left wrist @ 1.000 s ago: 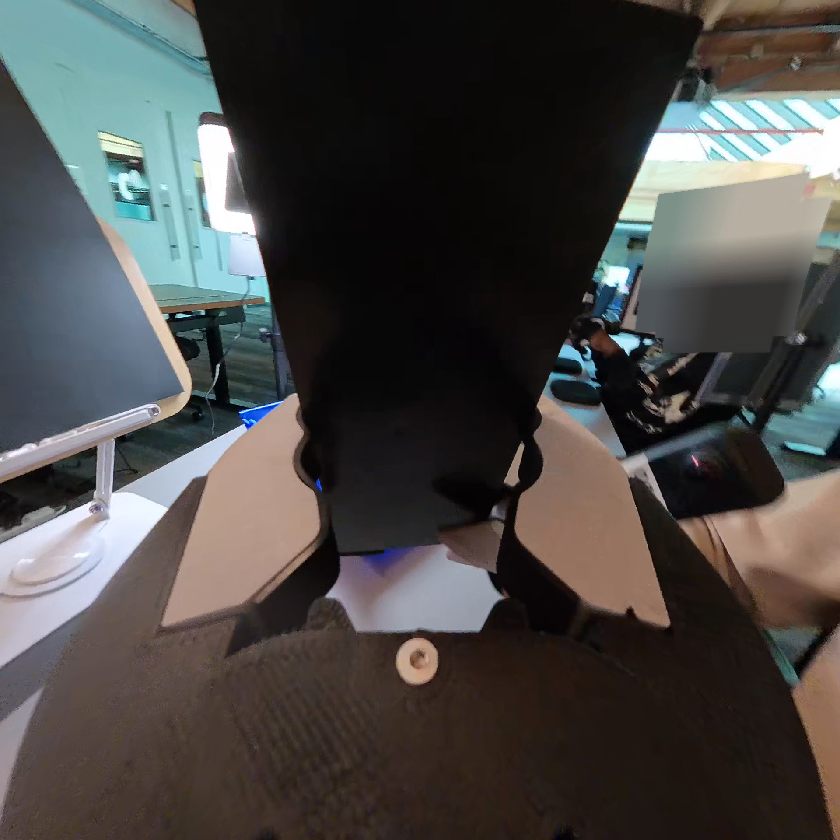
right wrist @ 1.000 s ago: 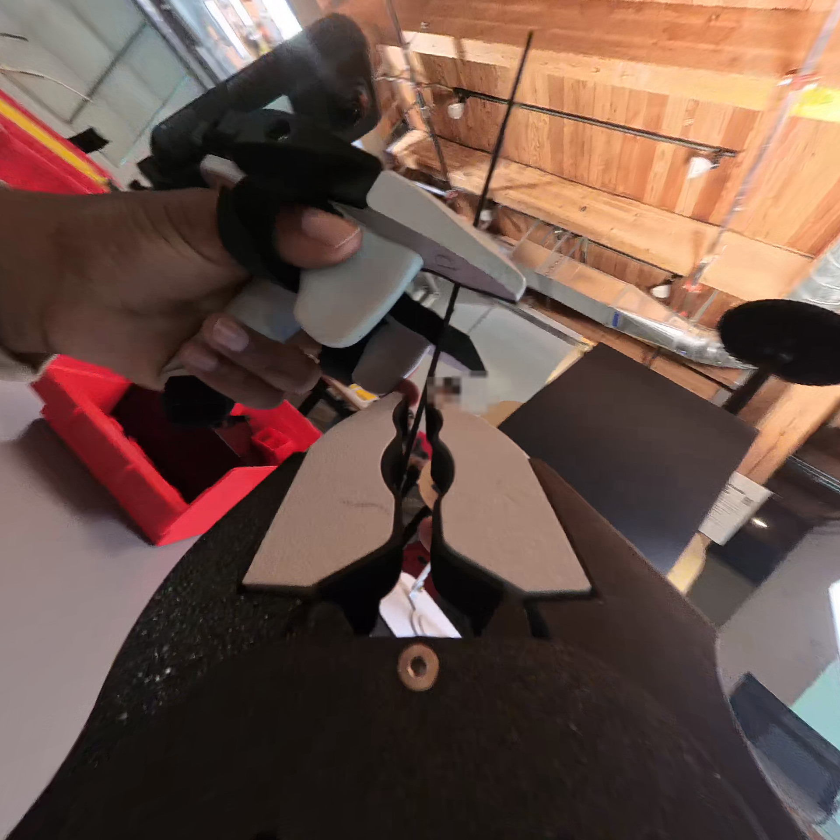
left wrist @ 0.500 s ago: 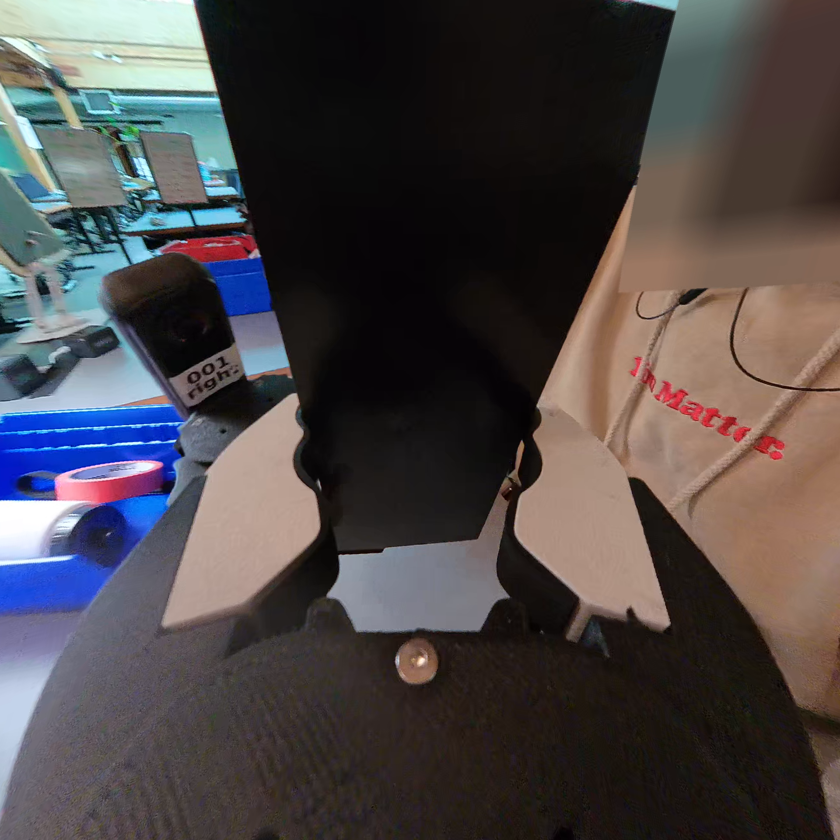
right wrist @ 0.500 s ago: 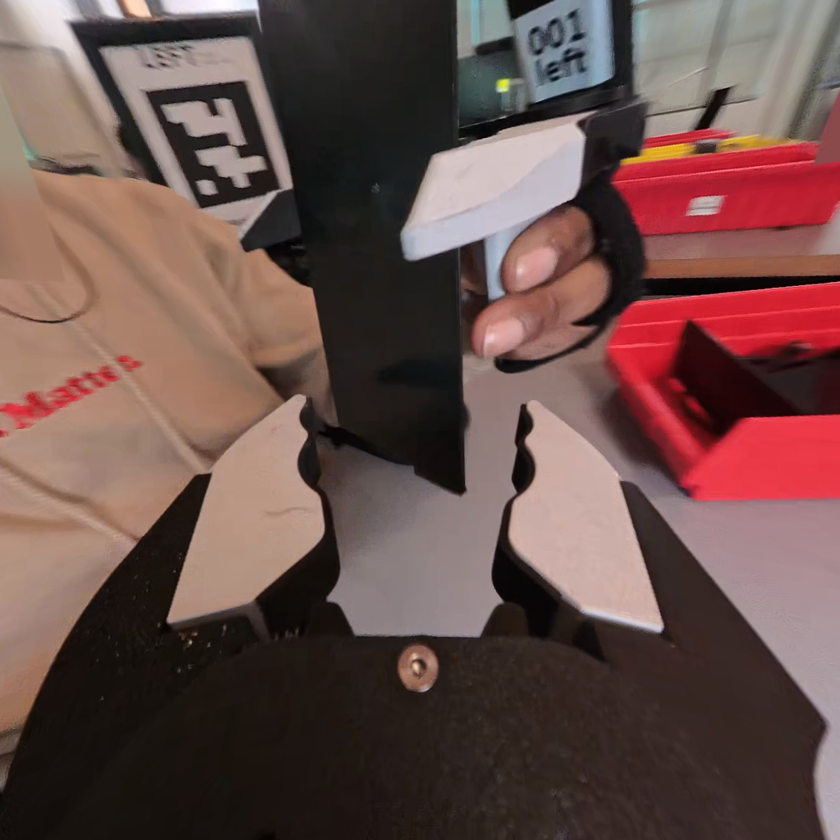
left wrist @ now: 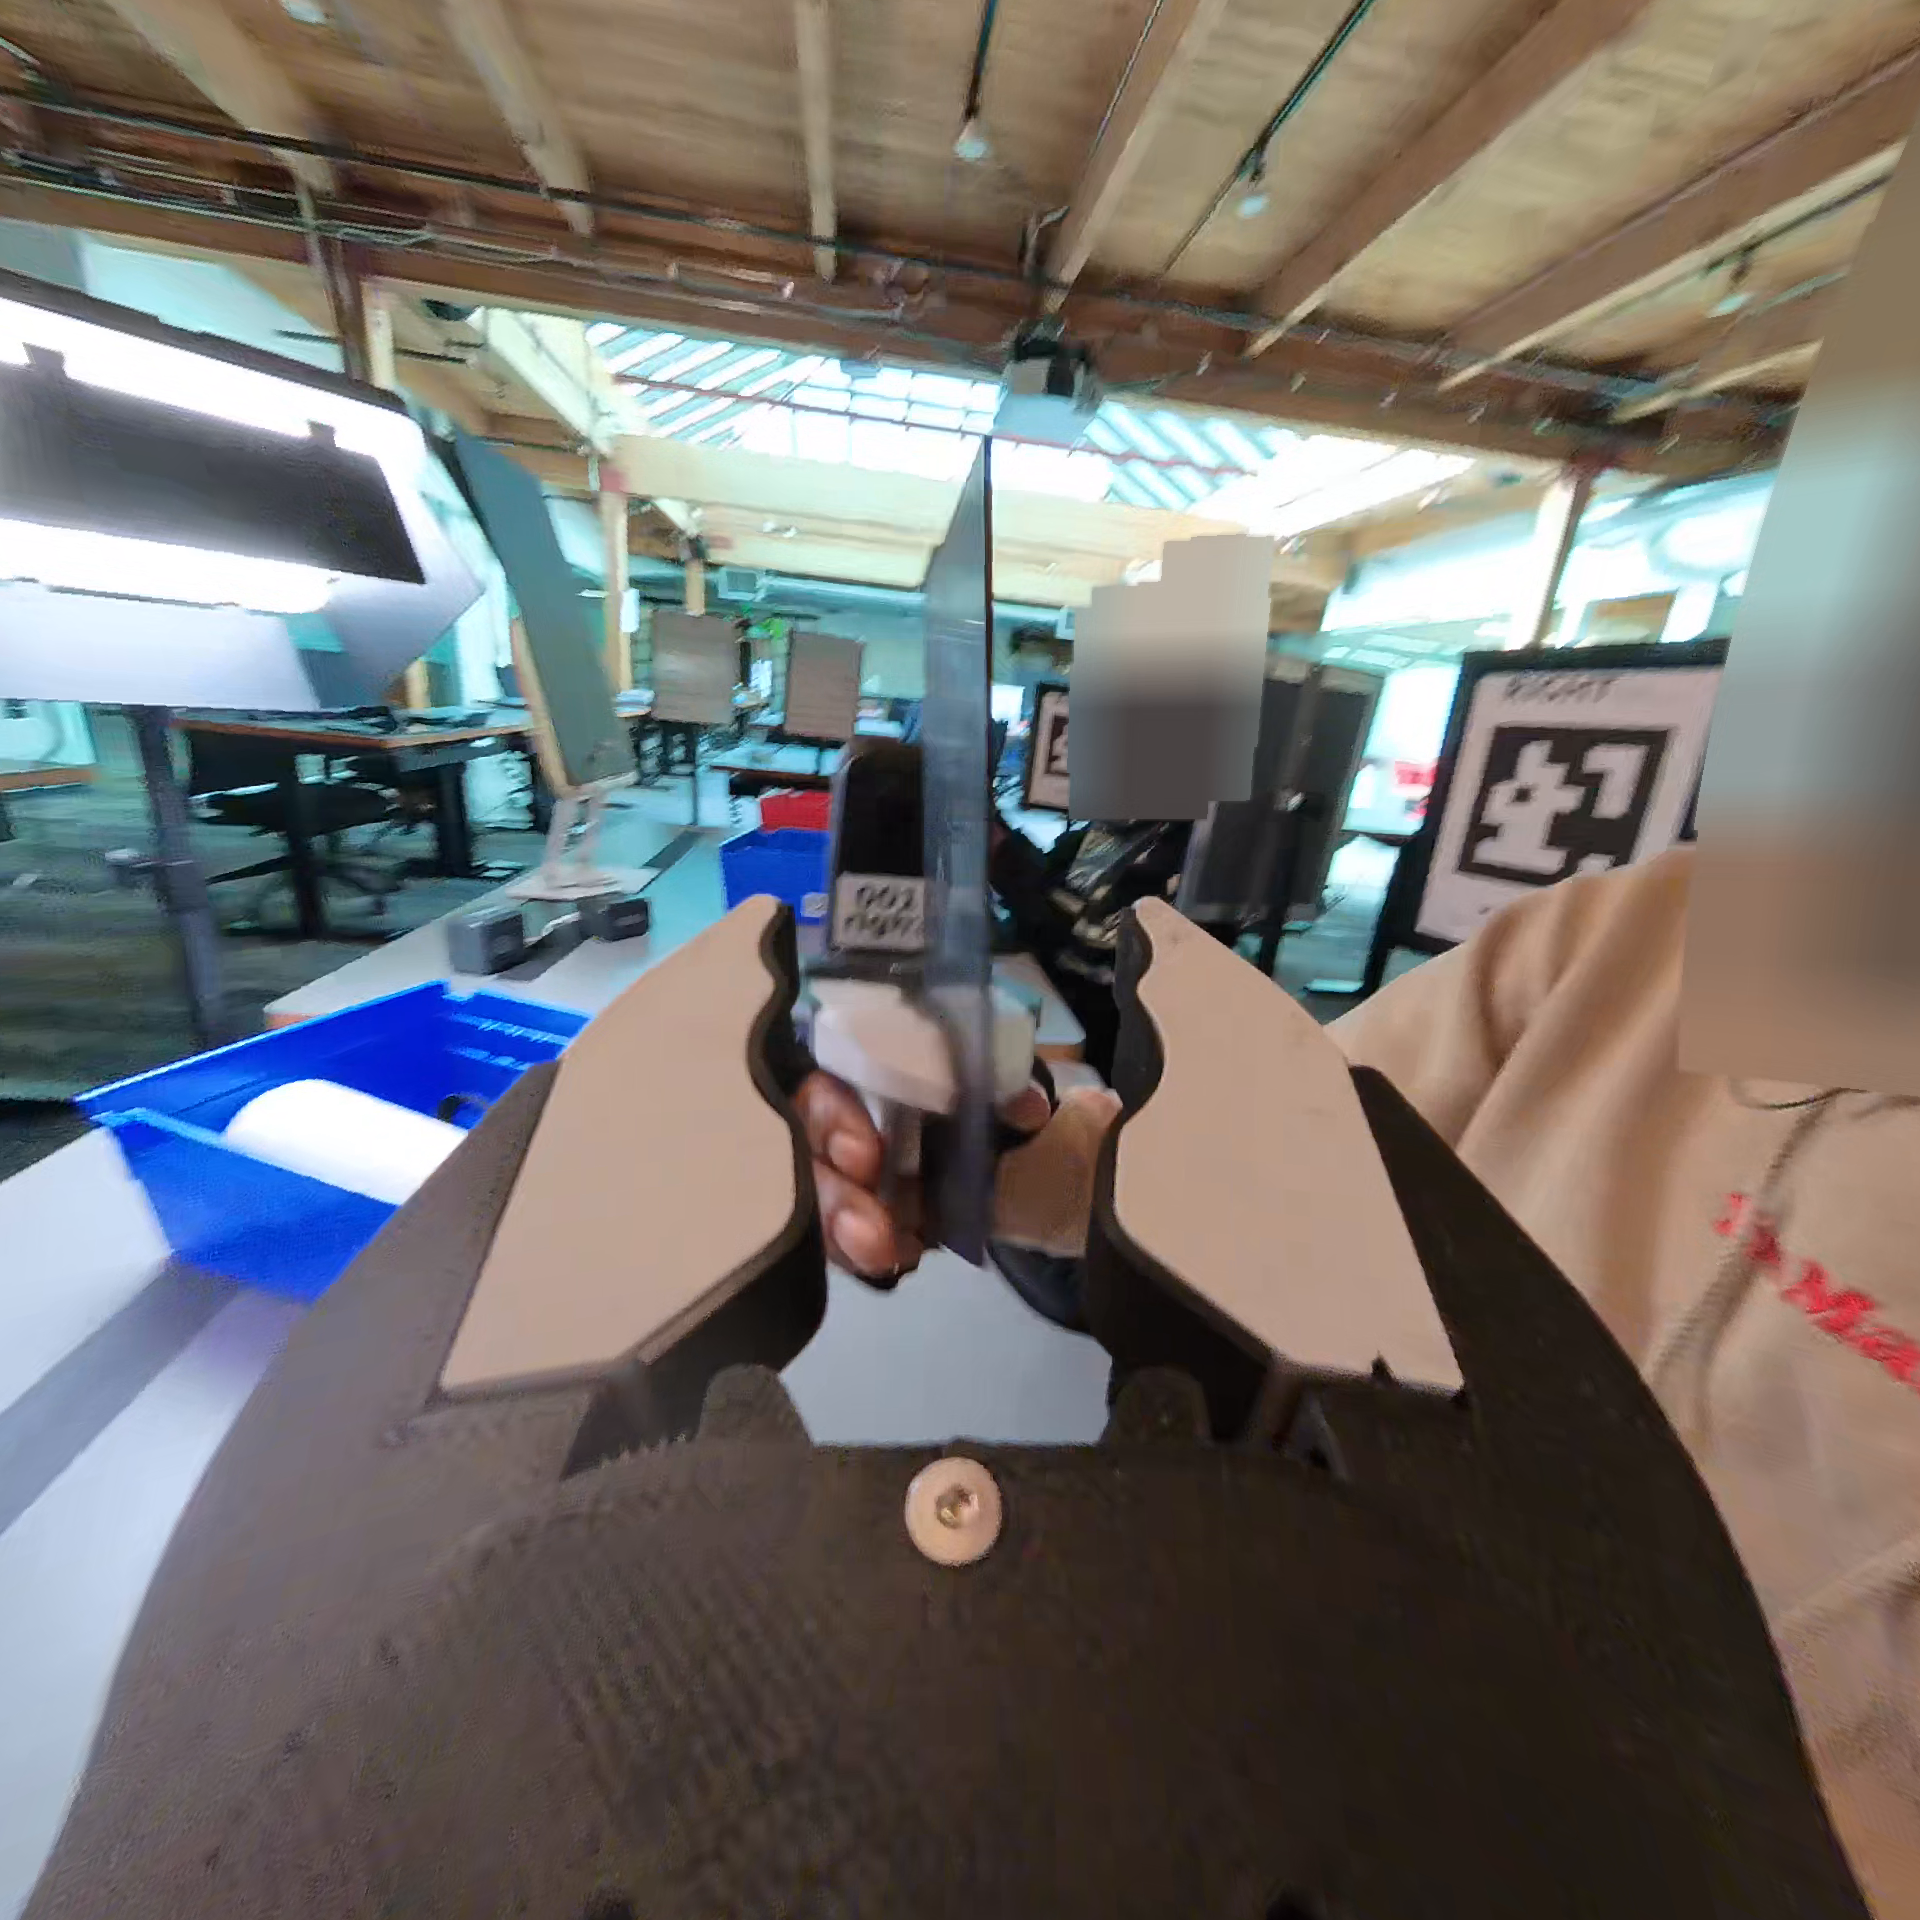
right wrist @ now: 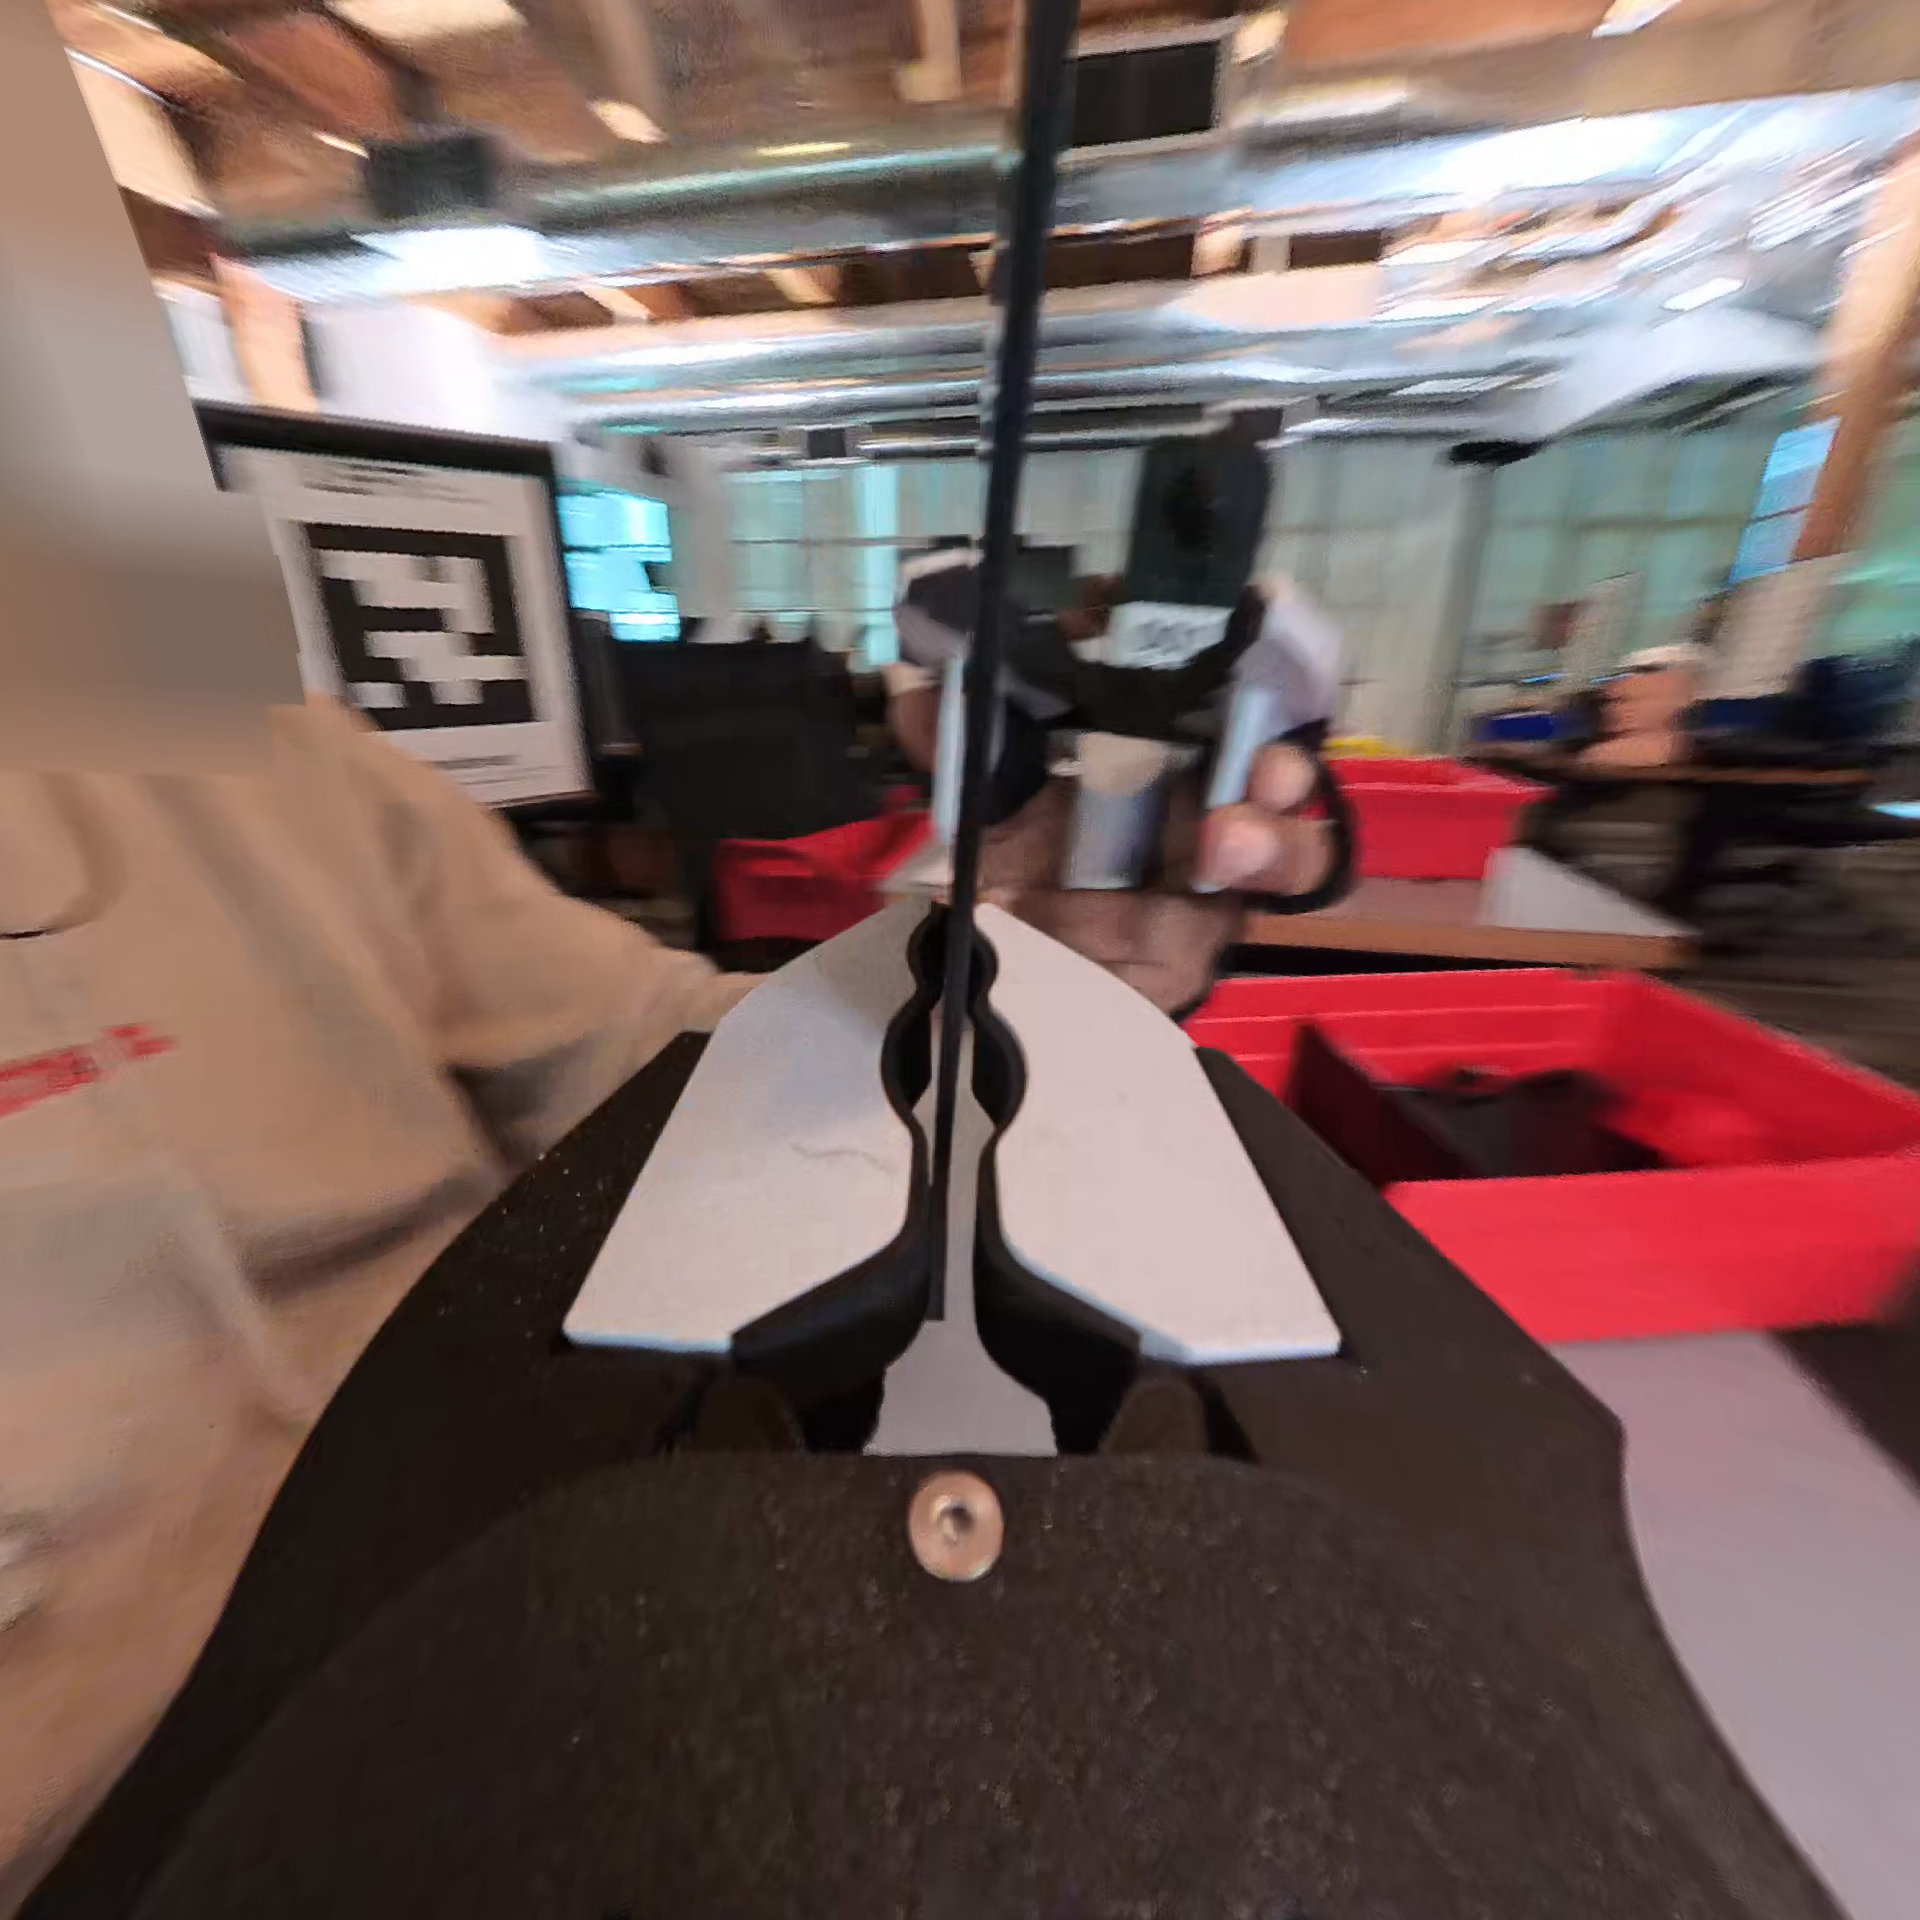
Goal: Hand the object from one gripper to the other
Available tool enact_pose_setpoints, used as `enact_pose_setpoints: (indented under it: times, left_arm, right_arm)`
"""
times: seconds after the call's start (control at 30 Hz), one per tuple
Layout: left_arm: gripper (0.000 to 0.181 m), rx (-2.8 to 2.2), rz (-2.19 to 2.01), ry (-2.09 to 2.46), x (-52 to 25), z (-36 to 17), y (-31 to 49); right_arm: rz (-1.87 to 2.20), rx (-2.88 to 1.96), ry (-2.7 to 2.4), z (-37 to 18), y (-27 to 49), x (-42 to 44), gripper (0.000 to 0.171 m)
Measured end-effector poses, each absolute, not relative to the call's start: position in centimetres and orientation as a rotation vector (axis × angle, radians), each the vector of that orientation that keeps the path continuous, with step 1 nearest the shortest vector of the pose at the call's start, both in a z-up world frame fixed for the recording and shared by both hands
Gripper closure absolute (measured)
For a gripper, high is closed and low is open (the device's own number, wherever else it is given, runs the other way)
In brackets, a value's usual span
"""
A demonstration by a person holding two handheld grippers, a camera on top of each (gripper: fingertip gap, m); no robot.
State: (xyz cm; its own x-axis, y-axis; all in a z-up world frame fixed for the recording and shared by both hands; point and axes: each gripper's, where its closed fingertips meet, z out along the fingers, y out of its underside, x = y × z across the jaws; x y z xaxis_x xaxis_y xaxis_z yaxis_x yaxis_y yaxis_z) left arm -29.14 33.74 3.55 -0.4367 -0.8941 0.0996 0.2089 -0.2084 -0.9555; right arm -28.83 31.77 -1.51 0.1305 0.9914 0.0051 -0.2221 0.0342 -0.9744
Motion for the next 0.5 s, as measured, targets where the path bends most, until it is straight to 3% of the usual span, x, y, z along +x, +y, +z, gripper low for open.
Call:
enact_pose_setpoints:
  times: [0.17,0.27,0.37,0.4,0.5]
  left_arm:
    - [0.124,-1.021,-1.325,1.293,-26.1,1.2,34.6]
    - [0.127,-1.002,-1.054,1.311,-25.0,0.6,34.8]
    - [0.15,-0.934,-0.907,1.427,-25.4,0.0,33.6]
    - [0.165,-0.921,-0.903,1.477,-25.7,-0.3,33.1]
    - [0.176,-0.919,-0.992,1.553,-26.1,-0.4,31.8]
  right_arm:
    - [0.642,-1.218,-0.816,-1.5,36.5,-26.4,0.17]
    - [0.525,-1.303,-0.894,-3.4,36.9,-27.9,0.169]
    - [0.549,-1.337,-1.002,-4.8,36.0,-29.8,0.169]
    - [0.587,-1.353,-1.04,-5.1,35.5,-30.1,0.169]
    - [0.677,-1.359,-1.104,-5.3,34.4,-30.4,0.169]
